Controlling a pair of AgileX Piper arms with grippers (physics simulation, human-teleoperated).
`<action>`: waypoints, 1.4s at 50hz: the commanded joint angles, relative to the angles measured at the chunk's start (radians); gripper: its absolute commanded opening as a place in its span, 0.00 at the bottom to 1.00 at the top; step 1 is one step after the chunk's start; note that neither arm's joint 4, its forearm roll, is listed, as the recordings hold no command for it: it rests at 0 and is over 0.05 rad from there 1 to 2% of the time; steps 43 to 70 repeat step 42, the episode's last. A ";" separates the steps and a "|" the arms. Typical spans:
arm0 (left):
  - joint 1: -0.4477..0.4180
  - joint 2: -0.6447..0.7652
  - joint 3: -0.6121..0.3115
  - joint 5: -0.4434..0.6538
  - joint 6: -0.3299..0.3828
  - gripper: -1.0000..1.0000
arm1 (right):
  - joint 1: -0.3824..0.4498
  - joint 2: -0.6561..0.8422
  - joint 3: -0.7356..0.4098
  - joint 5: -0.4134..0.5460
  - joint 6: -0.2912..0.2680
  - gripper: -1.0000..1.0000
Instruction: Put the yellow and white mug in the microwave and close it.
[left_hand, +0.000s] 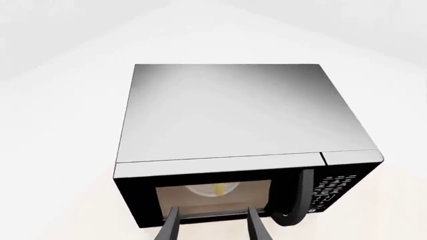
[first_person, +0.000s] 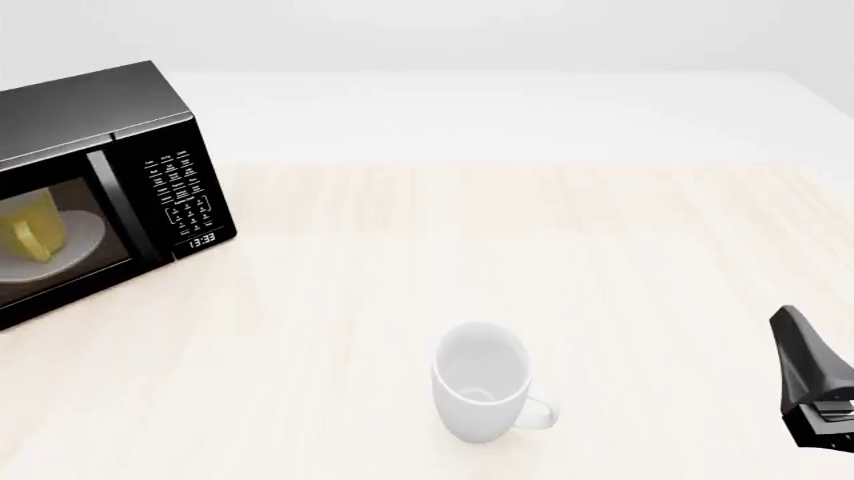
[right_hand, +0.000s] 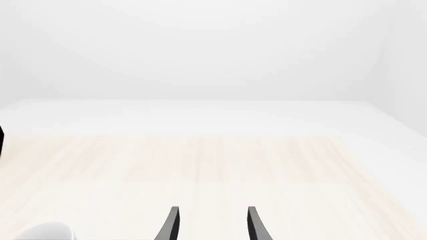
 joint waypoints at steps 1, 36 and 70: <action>0.038 -0.146 -0.011 0.099 0.028 1.00 | 0.001 -0.002 0.001 0.000 0.000 1.00; -0.003 -0.435 -0.033 0.381 0.036 1.00 | 0.002 0.000 0.001 -0.001 0.000 1.00; -0.003 -0.472 -0.050 0.420 0.034 1.00 | 0.002 0.000 0.001 -0.001 0.000 1.00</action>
